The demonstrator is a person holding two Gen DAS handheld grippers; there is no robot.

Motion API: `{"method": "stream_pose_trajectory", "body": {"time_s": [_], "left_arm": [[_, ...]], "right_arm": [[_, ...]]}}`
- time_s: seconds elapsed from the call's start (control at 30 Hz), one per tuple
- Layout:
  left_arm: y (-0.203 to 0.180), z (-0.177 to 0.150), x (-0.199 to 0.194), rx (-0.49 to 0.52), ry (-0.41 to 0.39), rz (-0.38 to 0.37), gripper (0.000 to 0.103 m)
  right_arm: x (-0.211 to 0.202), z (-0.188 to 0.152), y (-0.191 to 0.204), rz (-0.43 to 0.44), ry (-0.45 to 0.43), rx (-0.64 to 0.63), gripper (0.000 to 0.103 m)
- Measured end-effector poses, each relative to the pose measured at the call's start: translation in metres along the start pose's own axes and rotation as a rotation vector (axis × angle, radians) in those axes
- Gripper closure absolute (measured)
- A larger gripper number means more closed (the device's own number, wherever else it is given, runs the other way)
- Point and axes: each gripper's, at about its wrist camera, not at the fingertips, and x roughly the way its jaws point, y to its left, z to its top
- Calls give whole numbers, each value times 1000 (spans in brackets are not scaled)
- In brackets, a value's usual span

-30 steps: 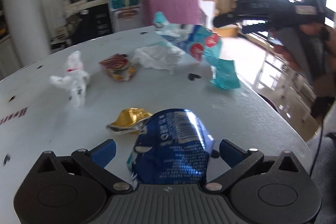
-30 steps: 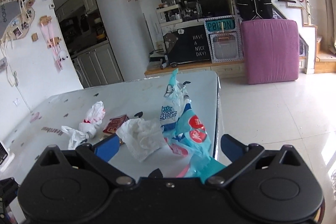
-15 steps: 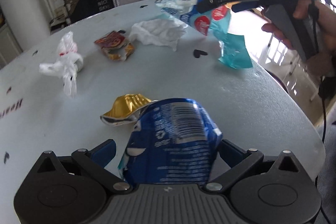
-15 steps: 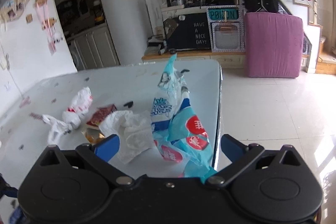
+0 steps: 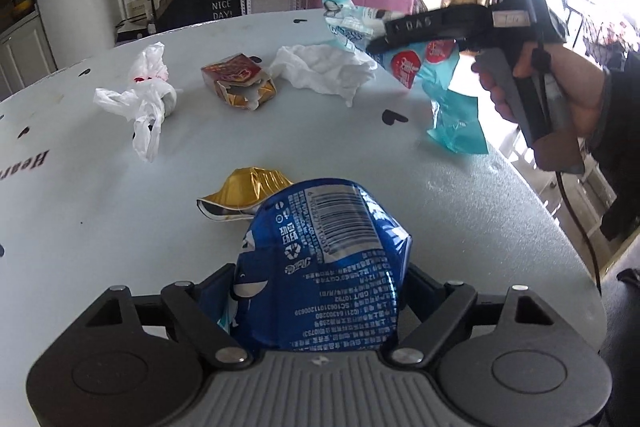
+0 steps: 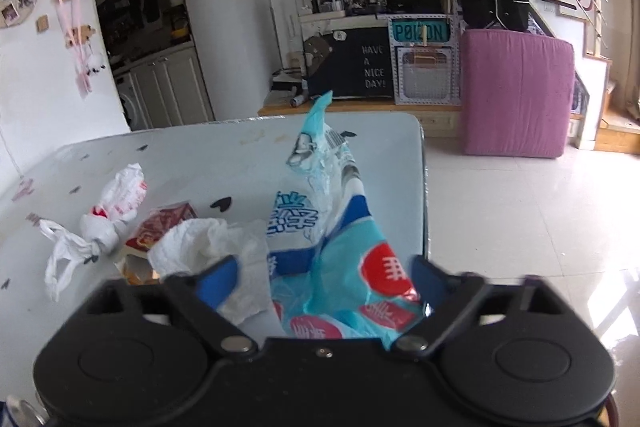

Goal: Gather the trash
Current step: 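Grasp the blue soda can with the left tool while the right tool grasps the snack bag, then carry the crushed blue can and snack bag with both tools over the bin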

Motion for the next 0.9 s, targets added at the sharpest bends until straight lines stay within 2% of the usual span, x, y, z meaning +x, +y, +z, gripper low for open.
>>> {"method": "stream_pose_trajectory", "body": {"time_s": [0.03, 0.07, 0.1, 0.13, 0.27, 0.6, 0.9], "left_arm": [[0, 0, -2, -10, -7, -2, 17], [0, -1, -4, -19, -16, -5, 17], [0, -1, -6, -31, -26, -6, 17], [0, -1, -8, -42, -36, -7, 18], [1, 0, -15, -88, -75, 14, 18], [-9, 11, -36, -181, -164, 91, 18], [-28, 20, -57, -213, -212, 140, 18]], "right_arm": [[0, 0, -2, 1, 9, 6, 41], [1, 0, -3, 7, 22, 7, 53], [1, 0, -3, 13, 37, 0, 59], [1, -1, -3, 14, 56, -15, 72], [-10, -9, -8, 31, 65, -45, 93], [-86, -15, 4, 119, 24, -133, 95], [-146, -23, -2, 198, -4, -102, 95]]}}
